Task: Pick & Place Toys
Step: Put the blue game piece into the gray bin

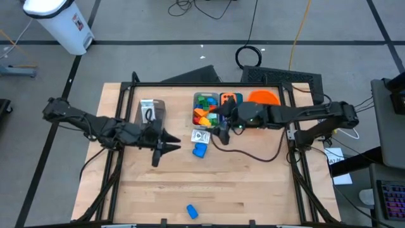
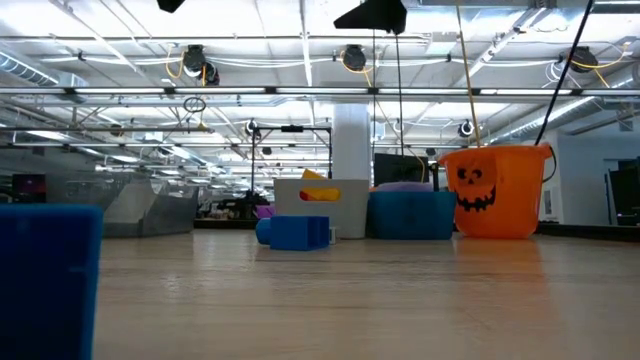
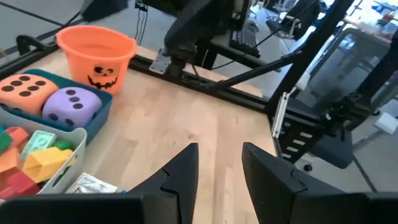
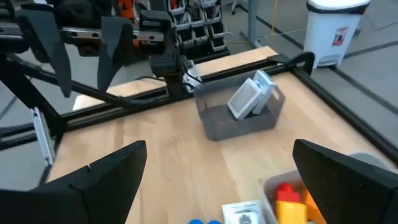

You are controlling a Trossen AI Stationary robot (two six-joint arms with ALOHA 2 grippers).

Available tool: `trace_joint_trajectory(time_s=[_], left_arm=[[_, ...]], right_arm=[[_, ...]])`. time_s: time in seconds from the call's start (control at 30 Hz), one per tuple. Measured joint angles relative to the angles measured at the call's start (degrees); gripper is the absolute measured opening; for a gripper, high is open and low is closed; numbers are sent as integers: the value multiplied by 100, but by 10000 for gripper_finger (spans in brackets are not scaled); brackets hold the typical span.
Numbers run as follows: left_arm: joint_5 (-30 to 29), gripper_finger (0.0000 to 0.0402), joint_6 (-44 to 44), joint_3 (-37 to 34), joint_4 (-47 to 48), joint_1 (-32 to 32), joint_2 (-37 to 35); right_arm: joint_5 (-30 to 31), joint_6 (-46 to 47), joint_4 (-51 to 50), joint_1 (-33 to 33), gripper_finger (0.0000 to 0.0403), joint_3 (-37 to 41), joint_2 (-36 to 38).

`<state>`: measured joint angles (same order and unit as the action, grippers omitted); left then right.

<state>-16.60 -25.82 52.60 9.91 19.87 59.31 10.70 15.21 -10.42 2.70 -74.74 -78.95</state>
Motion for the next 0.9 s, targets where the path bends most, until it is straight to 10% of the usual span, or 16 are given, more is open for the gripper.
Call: trace_joint_trajectory(time_s=[0.9], left_arm=[[6, 167, 95, 9, -2350, -479, 158]], right_arm=[[-944, 419, 2043, 148, 396, 0, -137]])
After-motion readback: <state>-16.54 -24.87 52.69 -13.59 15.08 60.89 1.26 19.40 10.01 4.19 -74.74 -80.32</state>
